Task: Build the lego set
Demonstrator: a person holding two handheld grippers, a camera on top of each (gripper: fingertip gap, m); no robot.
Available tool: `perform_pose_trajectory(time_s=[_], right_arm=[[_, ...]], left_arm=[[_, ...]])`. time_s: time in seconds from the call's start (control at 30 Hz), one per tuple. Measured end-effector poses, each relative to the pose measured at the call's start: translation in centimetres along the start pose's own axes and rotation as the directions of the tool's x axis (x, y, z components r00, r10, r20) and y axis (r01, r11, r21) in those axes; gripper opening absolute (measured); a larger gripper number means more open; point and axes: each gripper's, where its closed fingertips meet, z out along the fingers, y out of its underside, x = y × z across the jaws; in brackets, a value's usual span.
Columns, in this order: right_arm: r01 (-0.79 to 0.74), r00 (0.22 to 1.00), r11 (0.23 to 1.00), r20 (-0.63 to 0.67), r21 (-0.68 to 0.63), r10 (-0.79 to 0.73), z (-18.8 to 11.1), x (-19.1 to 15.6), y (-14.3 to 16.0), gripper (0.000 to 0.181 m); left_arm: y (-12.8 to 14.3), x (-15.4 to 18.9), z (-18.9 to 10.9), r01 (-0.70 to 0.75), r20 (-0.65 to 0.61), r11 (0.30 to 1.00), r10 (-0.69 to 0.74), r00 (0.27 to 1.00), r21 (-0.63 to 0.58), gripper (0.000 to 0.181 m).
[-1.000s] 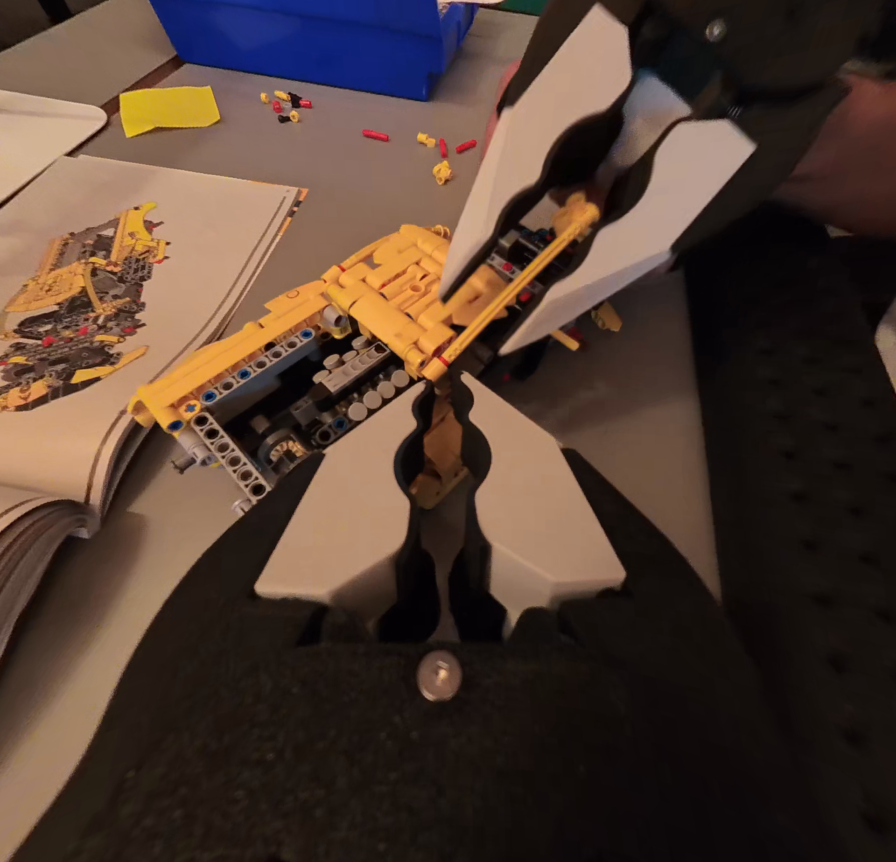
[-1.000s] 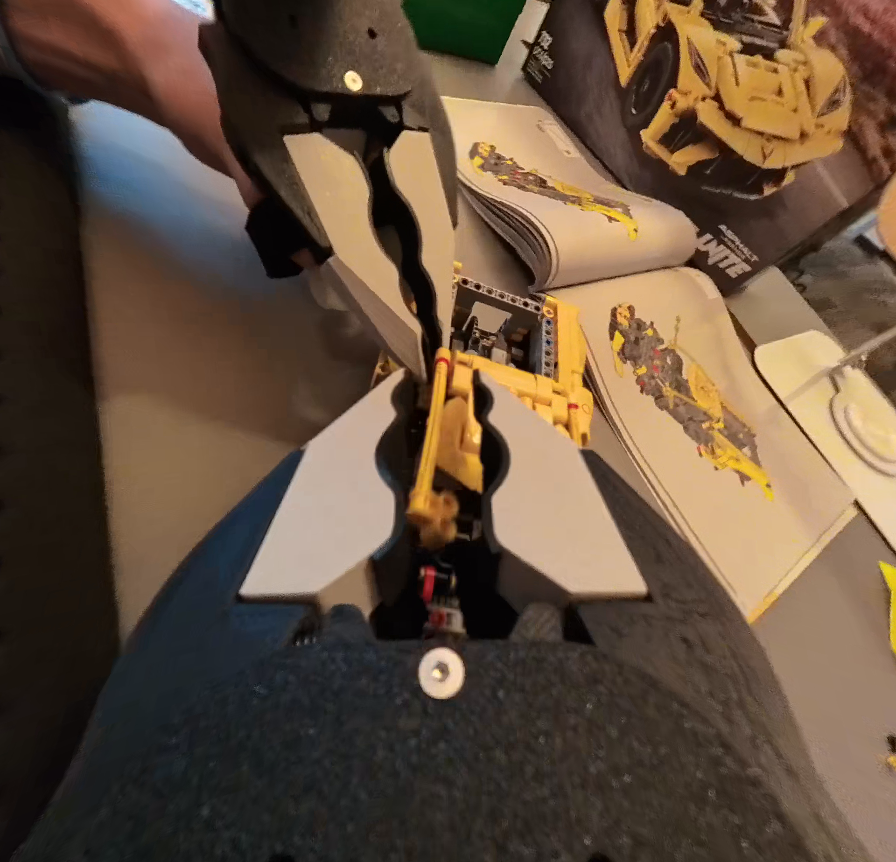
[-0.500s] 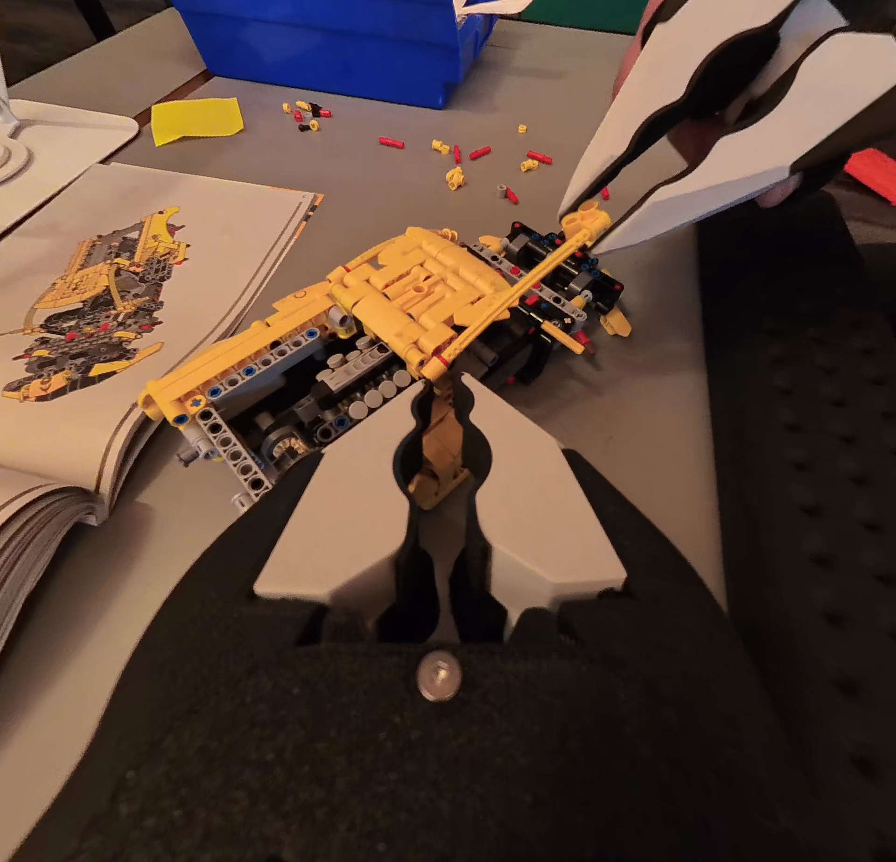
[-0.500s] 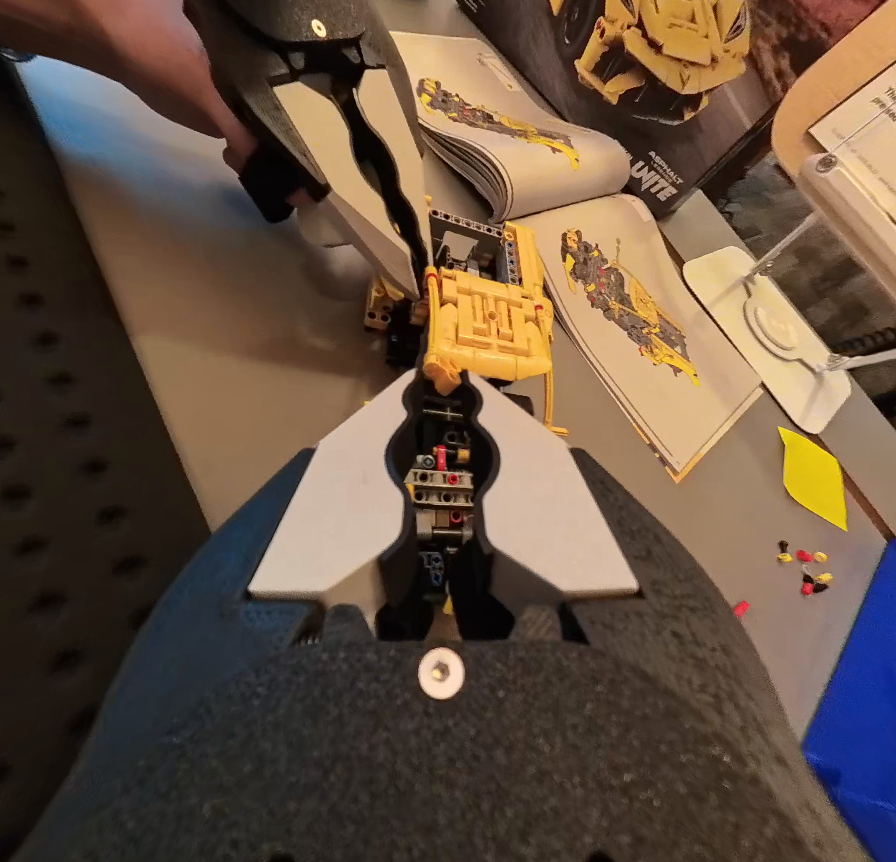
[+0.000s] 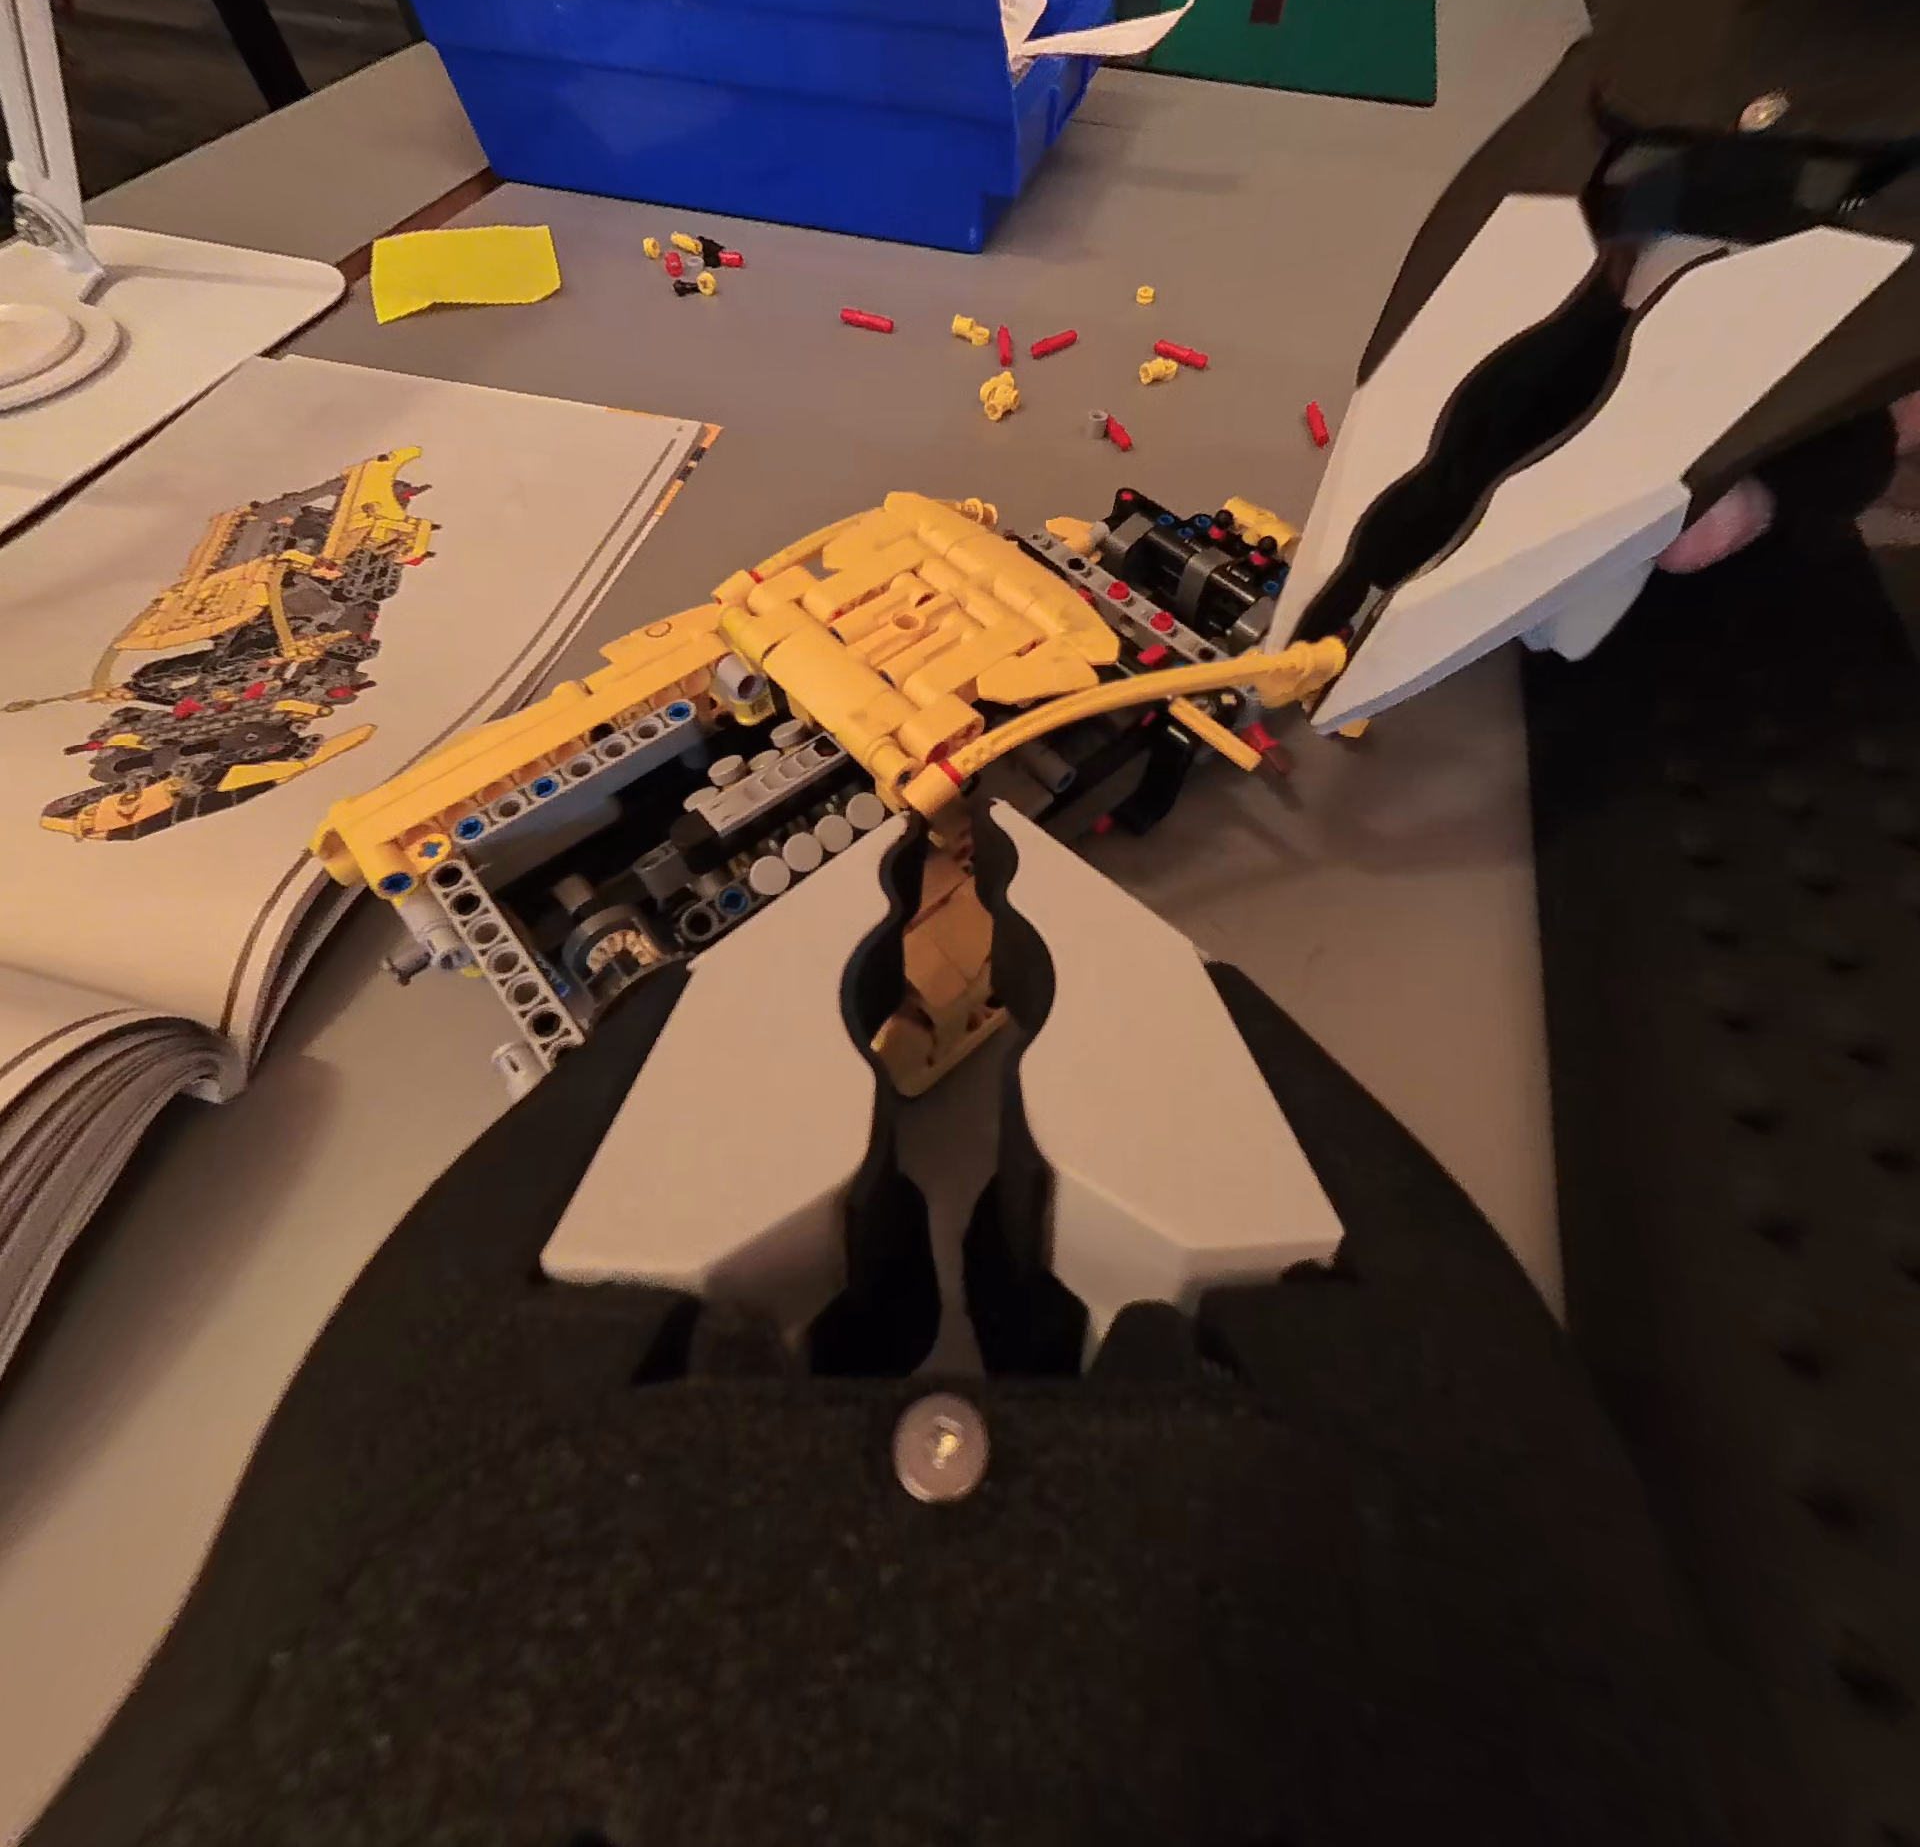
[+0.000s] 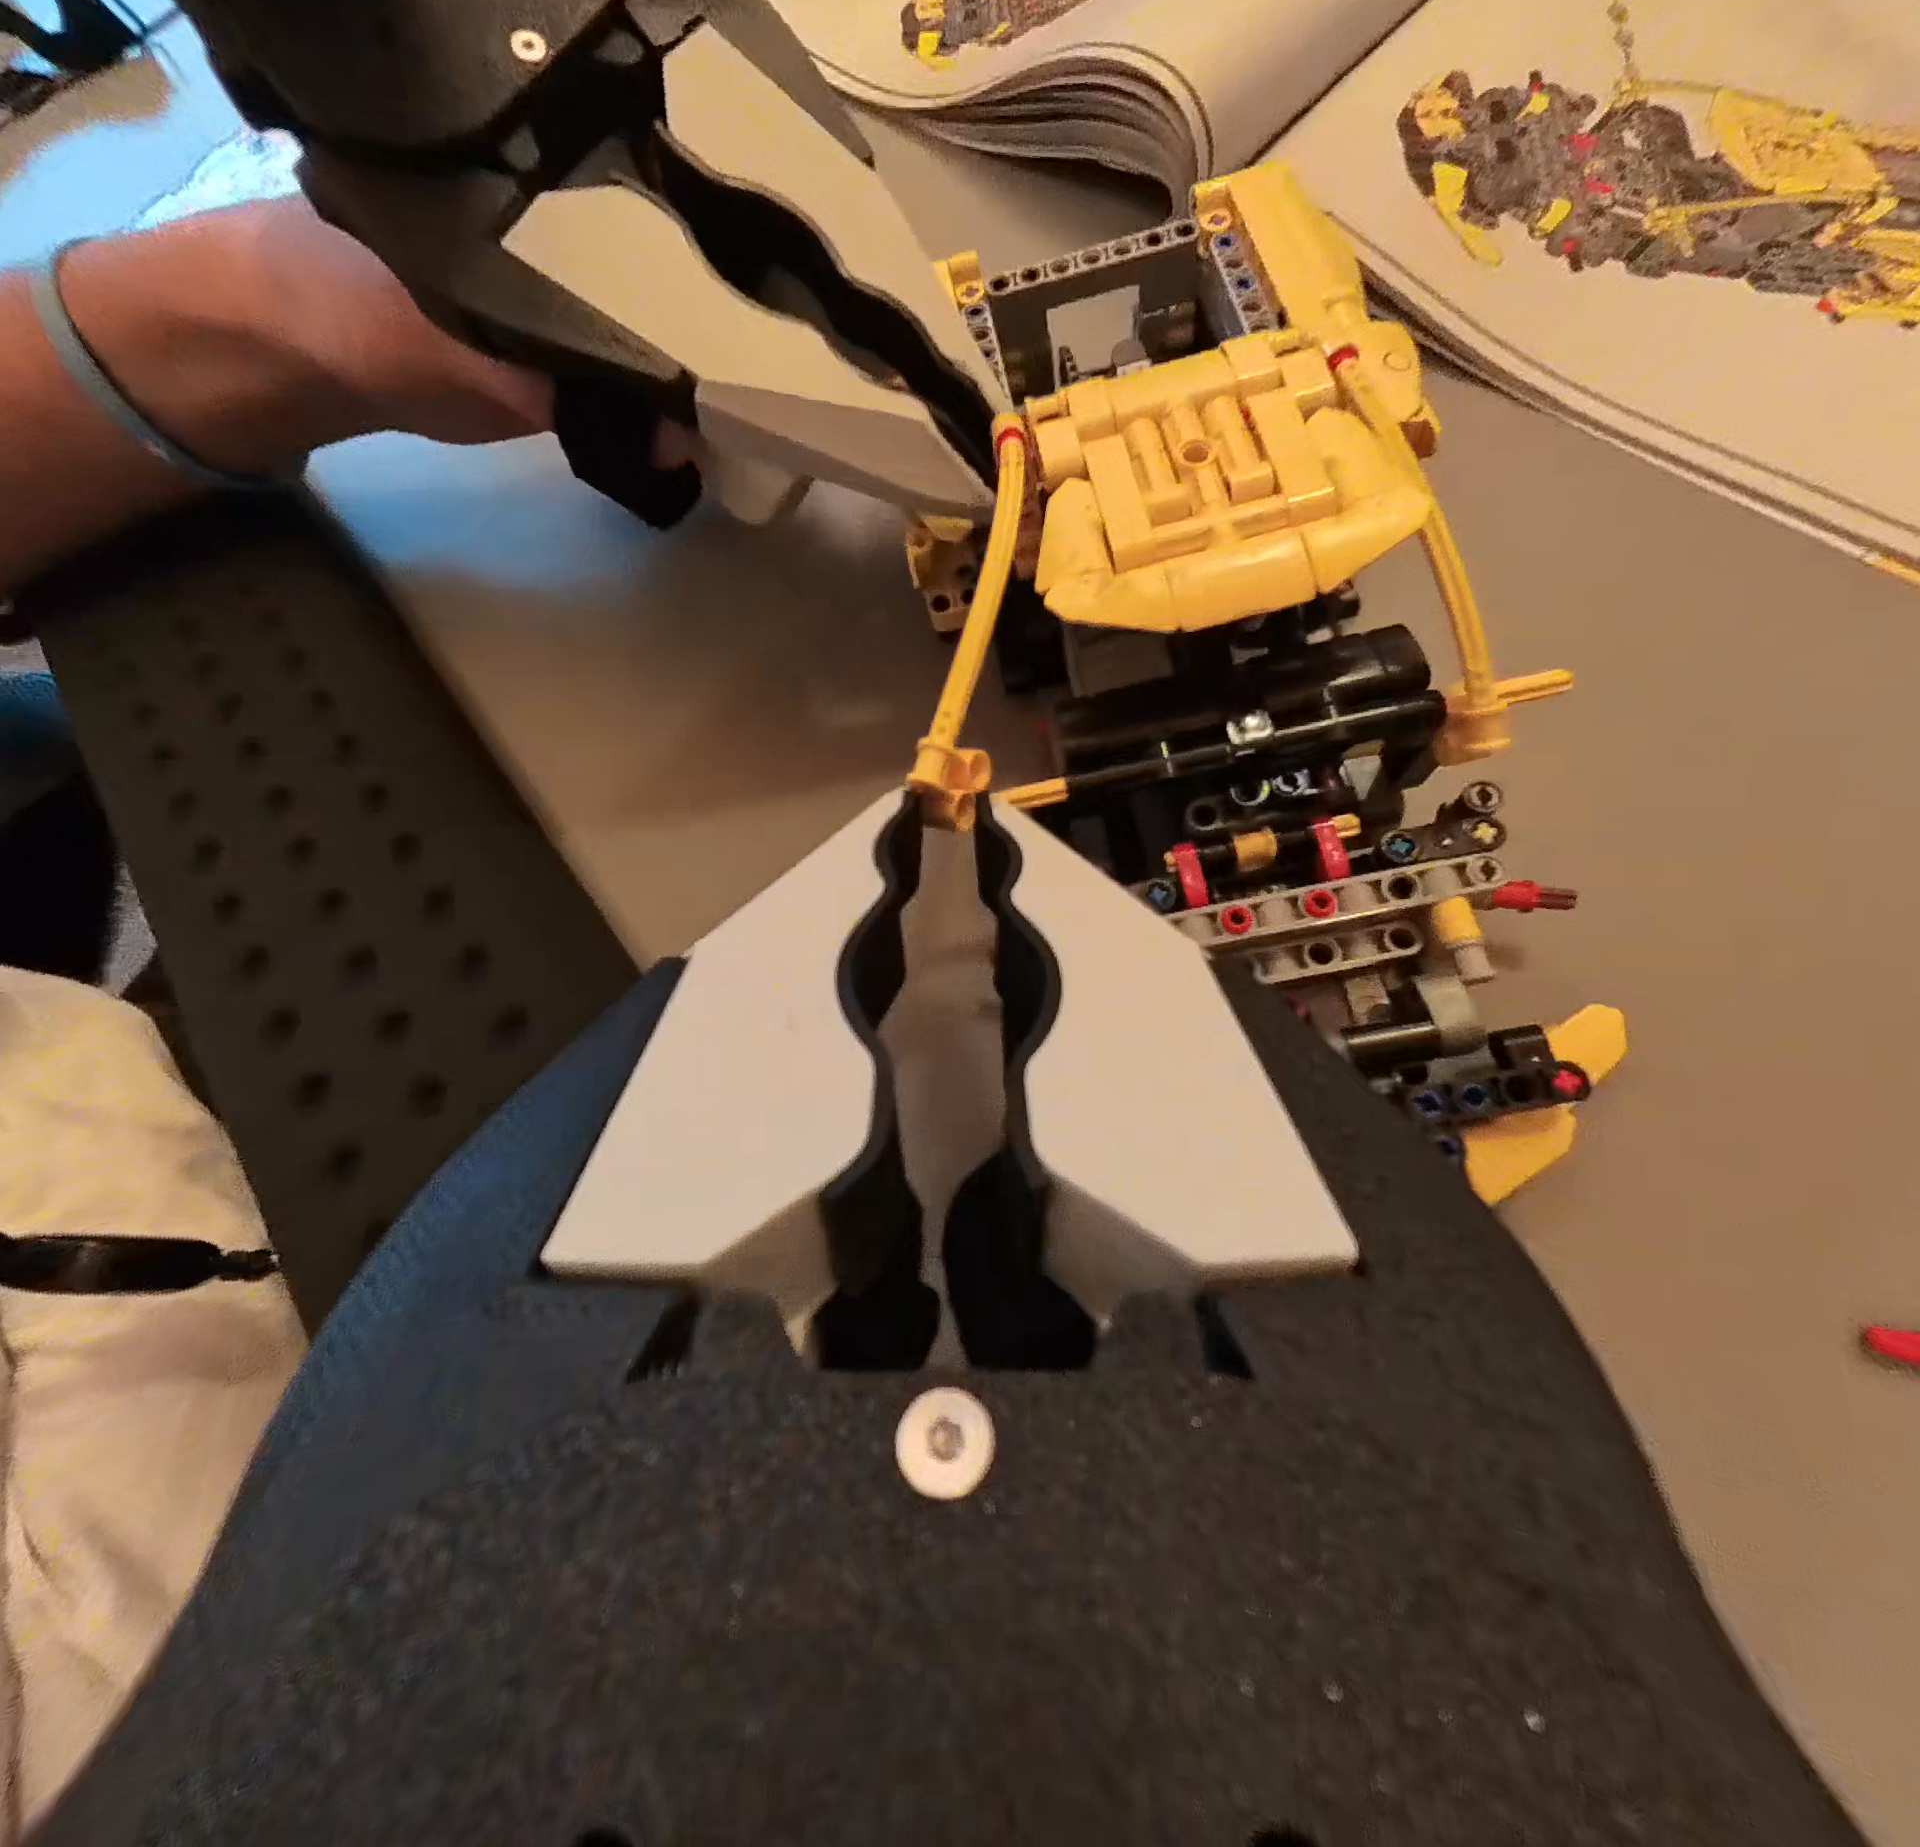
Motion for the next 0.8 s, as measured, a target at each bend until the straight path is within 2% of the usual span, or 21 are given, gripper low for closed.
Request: perform_pose_trajectory(time_s=[0.13,0.3,0.4,0.47,0.5,0.8], right_arm=[[-0.212,0.967,0.977,0.154,0.03,0.205,0.3,-0.8,0.0,0.009],[-0.423,0.855,0.906,0.33,-0.001,0.399,0.5,-0.8,0.4,0.009],[-0.422,0.85,0.907,0.348,-0.005,0.397,0.4,-0.7,0.2,0.009],[-0.394,0.859,0.919,0.353,-0.01,0.371,0.6,-1.0,0.3,0.009],[-0.386,0.858,0.922,0.366,-0.004,0.361,0.6,-1.3,0.2,0.009],[-0.332,0.878,0.943,0.375,0.024,0.299,0.8,-2.2,-0.1,0.009]], left_arm=[[-0.2,-0.2,-0.5,-0.031,0.05,0.999,0.031,0.998,0.006,0.009],[-0.6,-0.3,-2.3,0.026,0.032,0.998,-0.028,0.999,0.057,0.013],[-1.0,1.6,-2.7,0.131,-0.115,0.989,-0.123,0.986,0.068,0.016],[-1.4,4.0,-2.5,0.261,-0.273,0.964,-0.241,0.931,0.042,0.019],[-1.6,4.8,-2.2,0.31,-0.313,0.95,-0.286,0.906,0.03,0.02],[-1.4,5.9,-0.4,0.48,-0.252,0.877,-0.458,0.853,0.032,0.023]])
